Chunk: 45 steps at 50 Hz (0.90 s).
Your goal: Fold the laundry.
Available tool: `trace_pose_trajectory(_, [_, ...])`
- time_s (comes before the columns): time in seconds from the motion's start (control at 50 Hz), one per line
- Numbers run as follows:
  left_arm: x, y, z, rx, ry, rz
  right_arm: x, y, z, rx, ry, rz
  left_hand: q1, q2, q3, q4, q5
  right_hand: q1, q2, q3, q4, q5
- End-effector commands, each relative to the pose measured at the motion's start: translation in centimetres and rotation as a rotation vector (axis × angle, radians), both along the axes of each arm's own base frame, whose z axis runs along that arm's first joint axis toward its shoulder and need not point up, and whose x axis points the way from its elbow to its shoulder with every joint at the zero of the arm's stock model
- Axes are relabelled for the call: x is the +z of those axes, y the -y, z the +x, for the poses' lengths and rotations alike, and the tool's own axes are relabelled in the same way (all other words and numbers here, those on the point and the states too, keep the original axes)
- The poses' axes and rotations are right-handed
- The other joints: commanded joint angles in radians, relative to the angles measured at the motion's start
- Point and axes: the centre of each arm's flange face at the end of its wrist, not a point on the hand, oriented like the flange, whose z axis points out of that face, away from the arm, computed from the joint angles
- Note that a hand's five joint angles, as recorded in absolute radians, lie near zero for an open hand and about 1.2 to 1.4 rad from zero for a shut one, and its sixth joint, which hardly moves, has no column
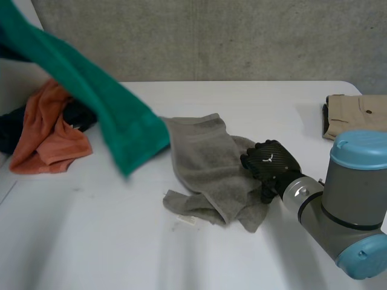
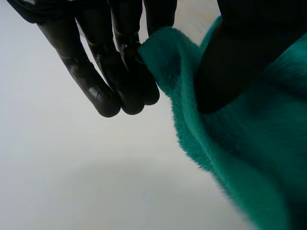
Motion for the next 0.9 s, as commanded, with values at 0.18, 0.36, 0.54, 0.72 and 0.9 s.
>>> trace_pose_trajectory(0.18, [-13.7, -4.5, -6.7, -0.313, 0.061, 0.467, 0.3, -0.6, 0.3, 0.014, 0.001, -0.001, -0.957, -1.015, -1.010, -1.020, -0.949, -0.020, -0.009, -0.012, -0.003, 0.023])
trace_pose_trajectory(0.36, [-19.3, -10.2, -9.9, -0.464, 0.035, 0.694, 0.3, -0.6, 0.0, 0.012, -0.001, 0.001, -0.957, -1.015, -1.010, -1.020, -0.949, -0.028, -0.018, -0.021, -0.012, 0.014])
trace_pose_trajectory(0.54, [-24.7, -5.9, -8.4, -0.439, 0.075, 0.739, -0.1, -0.9, 0.0, 0.015, -0.008, 0.007, -0.957, -1.015, -1.010, -1.020, -0.949, -0.028, -0.018, -0.021, -0.012, 0.014])
trace_pose_trajectory(0.72, [-26.4, -4.8, -7.9, -0.448, 0.070, 0.845, -0.2, -0.6, -0.2, 0.006, -0.009, 0.005, -0.207, -0.266, -0.261, -0.271, -0.199, -0.028, -0.018, -0.021, -0.012, 0.014])
trace_pose_trajectory(0.9, [-19.9, -1.4, -4.3, -0.164, -0.066, 0.525, -0.1, -0.4, -0.3, 0.002, -0.012, -0.003, 0.265, 0.206, 0.212, 0.201, 0.273, -0.028, -0.018, -0.021, -0.012, 0.014])
